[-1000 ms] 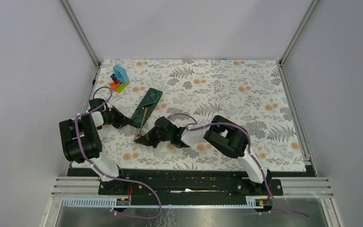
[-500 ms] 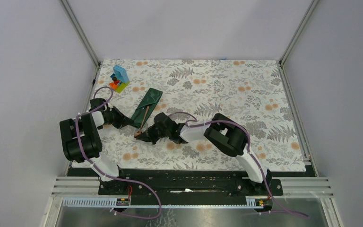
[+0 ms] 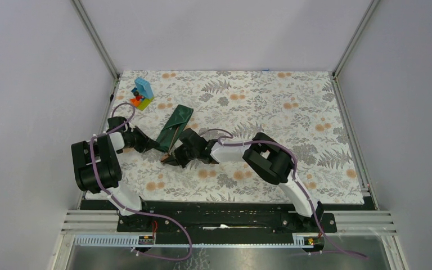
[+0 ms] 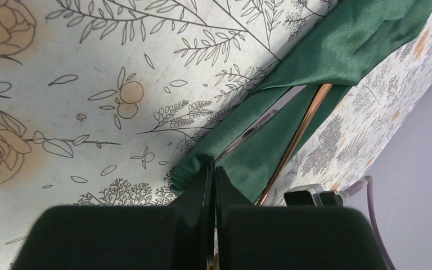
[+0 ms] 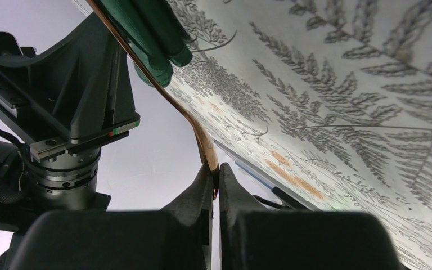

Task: Fold the napkin into a case and place the utensils inside
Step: Insert the spoon into the folded napkin.

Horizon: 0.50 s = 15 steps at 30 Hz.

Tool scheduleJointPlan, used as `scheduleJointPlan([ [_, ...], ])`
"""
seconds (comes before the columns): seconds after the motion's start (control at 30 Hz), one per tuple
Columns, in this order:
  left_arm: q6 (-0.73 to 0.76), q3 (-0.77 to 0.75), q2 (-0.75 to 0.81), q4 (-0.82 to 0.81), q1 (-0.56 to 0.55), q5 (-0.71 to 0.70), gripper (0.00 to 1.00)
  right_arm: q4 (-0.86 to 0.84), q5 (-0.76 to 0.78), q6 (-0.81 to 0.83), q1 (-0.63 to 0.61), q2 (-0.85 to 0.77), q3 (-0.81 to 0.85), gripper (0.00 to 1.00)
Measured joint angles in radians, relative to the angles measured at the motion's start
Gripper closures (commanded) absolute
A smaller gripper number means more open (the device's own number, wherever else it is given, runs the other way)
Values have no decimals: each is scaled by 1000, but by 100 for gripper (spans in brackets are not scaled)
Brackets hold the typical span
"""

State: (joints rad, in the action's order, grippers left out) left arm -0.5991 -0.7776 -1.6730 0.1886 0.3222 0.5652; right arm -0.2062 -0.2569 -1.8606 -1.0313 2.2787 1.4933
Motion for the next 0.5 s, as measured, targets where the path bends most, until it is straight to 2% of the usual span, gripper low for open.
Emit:
scheduleJointPlan([
  [0.5, 0, -7, 0, 8, -18, -29, 100, 76, -24, 54, 38, 36, 71, 100],
])
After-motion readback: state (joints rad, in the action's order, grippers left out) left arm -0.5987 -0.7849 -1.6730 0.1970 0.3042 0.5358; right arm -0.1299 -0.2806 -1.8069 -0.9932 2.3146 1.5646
